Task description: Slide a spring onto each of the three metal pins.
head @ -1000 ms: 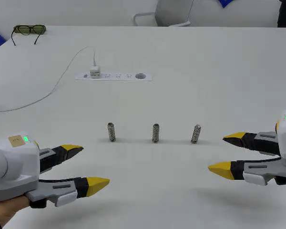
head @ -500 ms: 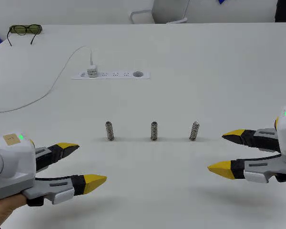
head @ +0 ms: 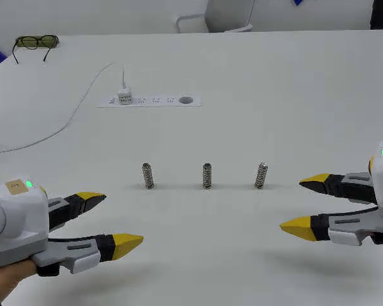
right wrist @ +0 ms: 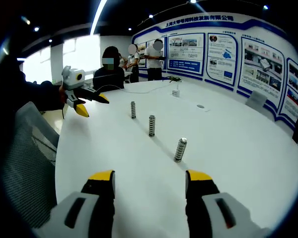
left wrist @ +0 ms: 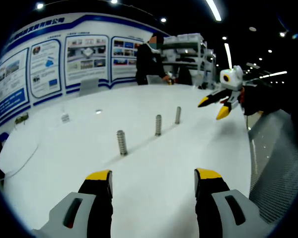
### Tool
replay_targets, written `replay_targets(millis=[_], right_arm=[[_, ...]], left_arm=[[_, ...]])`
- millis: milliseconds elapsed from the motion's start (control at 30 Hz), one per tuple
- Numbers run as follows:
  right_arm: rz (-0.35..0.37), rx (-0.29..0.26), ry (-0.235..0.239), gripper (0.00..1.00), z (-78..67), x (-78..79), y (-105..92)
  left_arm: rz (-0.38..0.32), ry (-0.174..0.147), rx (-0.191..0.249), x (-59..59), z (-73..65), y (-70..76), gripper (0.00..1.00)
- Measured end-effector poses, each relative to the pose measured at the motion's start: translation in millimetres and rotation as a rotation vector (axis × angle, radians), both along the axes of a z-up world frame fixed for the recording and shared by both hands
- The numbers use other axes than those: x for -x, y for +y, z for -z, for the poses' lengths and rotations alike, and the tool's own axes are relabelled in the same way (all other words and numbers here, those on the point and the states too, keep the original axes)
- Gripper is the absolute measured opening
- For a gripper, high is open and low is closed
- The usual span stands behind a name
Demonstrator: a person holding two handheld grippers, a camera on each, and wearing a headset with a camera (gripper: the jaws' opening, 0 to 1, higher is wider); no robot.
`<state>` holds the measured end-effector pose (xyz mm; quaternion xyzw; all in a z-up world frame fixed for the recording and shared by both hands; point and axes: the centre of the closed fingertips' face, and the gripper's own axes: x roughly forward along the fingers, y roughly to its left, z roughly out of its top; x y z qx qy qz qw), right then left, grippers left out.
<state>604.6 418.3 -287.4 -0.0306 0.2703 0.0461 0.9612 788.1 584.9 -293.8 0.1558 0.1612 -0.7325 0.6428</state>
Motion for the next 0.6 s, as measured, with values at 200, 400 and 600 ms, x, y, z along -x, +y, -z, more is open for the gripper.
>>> replay_targets(millis=[200, 400, 600], right_arm=[[0.003, -0.002, -0.007, 0.59, -1.8, -0.7, -0.5], [0.007, -0.003, -0.006, 0.59, -1.3, -0.5, -1.7], [0.007, -0.005, -0.001, 0.59, -0.3, -0.6, -1.2]], left_arm=[[-0.01, 0.001, 0.002, -0.4, 0.1, 1.7, 0.68], [-0.019, 0.004, 0.001, -0.8, 1.3, 5.0, 0.67], [-0.031, 0.006, 0.008, -3.3, 0.1, 6.0, 0.67]])
